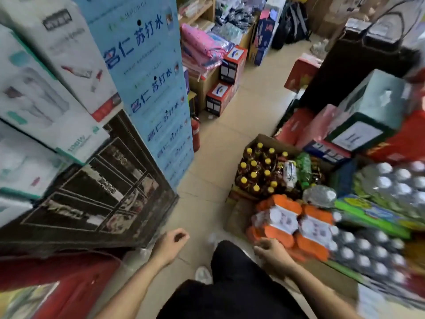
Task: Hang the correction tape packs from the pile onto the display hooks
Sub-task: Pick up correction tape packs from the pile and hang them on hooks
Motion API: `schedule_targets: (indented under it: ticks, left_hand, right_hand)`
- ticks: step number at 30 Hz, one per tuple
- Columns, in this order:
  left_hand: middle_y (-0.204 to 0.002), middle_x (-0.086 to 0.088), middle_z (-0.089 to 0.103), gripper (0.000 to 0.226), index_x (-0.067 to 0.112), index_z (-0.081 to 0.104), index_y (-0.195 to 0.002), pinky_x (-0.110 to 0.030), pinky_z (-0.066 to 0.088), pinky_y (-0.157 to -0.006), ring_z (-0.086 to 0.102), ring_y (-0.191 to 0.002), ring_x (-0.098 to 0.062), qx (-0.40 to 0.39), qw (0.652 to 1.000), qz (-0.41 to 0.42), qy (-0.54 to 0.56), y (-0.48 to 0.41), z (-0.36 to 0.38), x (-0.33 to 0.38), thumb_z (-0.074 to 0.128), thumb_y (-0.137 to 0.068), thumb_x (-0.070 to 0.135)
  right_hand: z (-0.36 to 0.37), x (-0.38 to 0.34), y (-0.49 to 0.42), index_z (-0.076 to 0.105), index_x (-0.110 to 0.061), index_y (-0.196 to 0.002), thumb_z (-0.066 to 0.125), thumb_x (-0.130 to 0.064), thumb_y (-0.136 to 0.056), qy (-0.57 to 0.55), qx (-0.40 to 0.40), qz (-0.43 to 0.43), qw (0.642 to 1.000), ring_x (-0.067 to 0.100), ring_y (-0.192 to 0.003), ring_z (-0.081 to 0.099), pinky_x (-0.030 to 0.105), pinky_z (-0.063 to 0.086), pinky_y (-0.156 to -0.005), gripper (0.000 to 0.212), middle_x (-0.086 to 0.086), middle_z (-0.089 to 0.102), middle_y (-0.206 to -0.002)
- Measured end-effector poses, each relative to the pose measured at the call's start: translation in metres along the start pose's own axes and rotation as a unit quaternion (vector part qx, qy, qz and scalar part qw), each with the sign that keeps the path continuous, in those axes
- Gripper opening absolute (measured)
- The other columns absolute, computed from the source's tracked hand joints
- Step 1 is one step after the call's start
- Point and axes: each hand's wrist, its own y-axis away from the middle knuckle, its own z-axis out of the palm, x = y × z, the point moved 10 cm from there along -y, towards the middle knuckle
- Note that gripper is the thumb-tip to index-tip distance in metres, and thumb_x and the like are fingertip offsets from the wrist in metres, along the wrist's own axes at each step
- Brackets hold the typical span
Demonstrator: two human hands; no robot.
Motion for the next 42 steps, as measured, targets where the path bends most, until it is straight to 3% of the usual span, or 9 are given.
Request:
schedule_targets:
  ticks: [2, 5, 8, 10, 15, 19, 26, 35, 42]
  left_hand:
    - [-0.078, 0.01, 0.071, 0.017, 0.038, 0.068, -0.073, -0.038, 0.053, -0.082, 0.065, -0.079, -0.012, -0.002, 1.0, 0.003, 0.026, -0.017, -0.01, 0.018, 0.07, -0.087, 0.031]
    - [-0.082, 0.005, 0.072, 0.007, 0.037, 0.07, -0.078, -0.034, 0.052, -0.078, 0.067, -0.08, -0.016, 0.014, 0.999, 0.034, 0.02, -0.038, -0.033, 0.067, 0.069, -0.084, 0.033]
    - [-0.087, 0.001, 0.074, 0.007, 0.019, 0.075, -0.09, -0.012, 0.048, -0.072, 0.065, -0.078, -0.01, 0.035, 0.998, 0.05, -0.002, -0.072, -0.055, 0.109, 0.071, -0.09, 0.013]
    - [-0.09, 0.004, 0.073, 0.008, 0.014, 0.076, -0.097, -0.003, 0.043, -0.07, 0.065, -0.081, -0.006, 0.047, 0.997, 0.059, -0.018, -0.103, -0.067, 0.136, 0.07, -0.091, 0.013]
    - [-0.088, 0.015, 0.07, 0.007, 0.029, 0.071, -0.092, -0.015, 0.045, -0.073, 0.064, -0.084, 0.0, 0.036, 0.998, 0.036, -0.04, -0.186, -0.08, 0.195, 0.067, -0.094, 0.024]
    - [-0.088, 0.013, 0.073, 0.014, 0.038, 0.066, -0.083, -0.03, 0.054, -0.082, 0.069, -0.085, -0.01, 0.009, 0.997, 0.044, -0.07, -0.262, -0.08, 0.241, 0.068, -0.093, 0.028]
    - [-0.088, 0.007, 0.075, 0.004, 0.028, 0.072, -0.087, -0.036, 0.056, -0.086, 0.069, -0.085, -0.014, -0.043, 0.991, 0.059, -0.112, -0.388, -0.073, 0.292, 0.069, -0.086, 0.031]
    - [-0.088, 0.004, 0.075, 0.006, 0.021, 0.075, -0.091, -0.019, 0.05, -0.077, 0.069, -0.085, -0.013, -0.125, 0.973, 0.101, -0.164, -0.534, -0.078, 0.348, 0.071, -0.089, 0.019]
    - [-0.084, 0.01, 0.072, 0.013, 0.033, 0.071, -0.085, -0.024, 0.048, -0.077, 0.067, -0.082, -0.009, -0.199, 0.959, 0.138, -0.149, -0.63, -0.083, 0.435, 0.07, -0.089, 0.021]
  right_hand:
    - [-0.007, -0.035, -0.016, 0.065, -0.023, -0.075, 0.065, -0.013, -0.09, 0.005, -0.003, -0.032, 0.999, 0.005, -0.067, 0.059, 0.023, 0.045, -0.066, 0.018, -0.009, 0.066, -0.071]
    - [-0.023, -0.083, -0.034, 0.067, -0.026, -0.086, 0.065, -0.019, -0.091, 0.016, 0.011, -0.063, 0.998, 0.01, -0.082, 0.065, 0.028, 0.05, -0.077, 0.009, -0.007, 0.07, -0.086]
    - [-0.052, -0.133, -0.07, 0.069, -0.026, -0.09, 0.063, -0.022, -0.091, -0.005, 0.035, -0.102, 0.994, 0.007, -0.081, 0.064, 0.025, 0.051, -0.074, 0.007, -0.01, 0.07, -0.088]
    - [-0.073, -0.156, -0.102, 0.071, -0.024, -0.097, 0.062, -0.022, -0.091, -0.026, 0.044, -0.125, 0.991, 0.005, -0.082, 0.064, 0.017, 0.05, -0.071, 0.011, -0.01, 0.07, -0.089]
    - [-0.137, -0.179, -0.167, 0.071, -0.025, -0.102, 0.06, -0.026, -0.094, -0.077, 0.059, -0.133, 0.986, 0.005, -0.084, 0.065, 0.023, 0.055, -0.072, 0.014, -0.008, 0.071, -0.093]
    - [-0.177, -0.165, -0.198, 0.071, -0.028, -0.102, 0.06, -0.028, -0.095, -0.122, 0.08, -0.116, 0.982, 0.001, -0.09, 0.064, 0.022, 0.054, -0.077, 0.013, -0.014, 0.071, -0.098]
    - [-0.249, -0.172, -0.249, 0.072, -0.018, -0.102, 0.063, -0.018, -0.093, -0.186, 0.151, -0.079, 0.968, 0.002, -0.084, 0.065, 0.021, 0.052, -0.072, 0.013, -0.006, 0.071, -0.089]
    - [-0.351, -0.248, -0.367, 0.071, -0.023, -0.104, 0.062, -0.022, -0.09, -0.214, 0.235, -0.049, 0.947, -0.002, -0.078, 0.061, 0.018, 0.049, -0.073, 0.016, -0.006, 0.071, -0.091]
    - [-0.388, -0.249, -0.42, 0.071, -0.023, -0.103, 0.061, -0.023, -0.09, -0.245, 0.243, 0.048, 0.937, 0.004, -0.086, 0.064, 0.026, 0.052, -0.082, 0.016, -0.007, 0.071, -0.091]
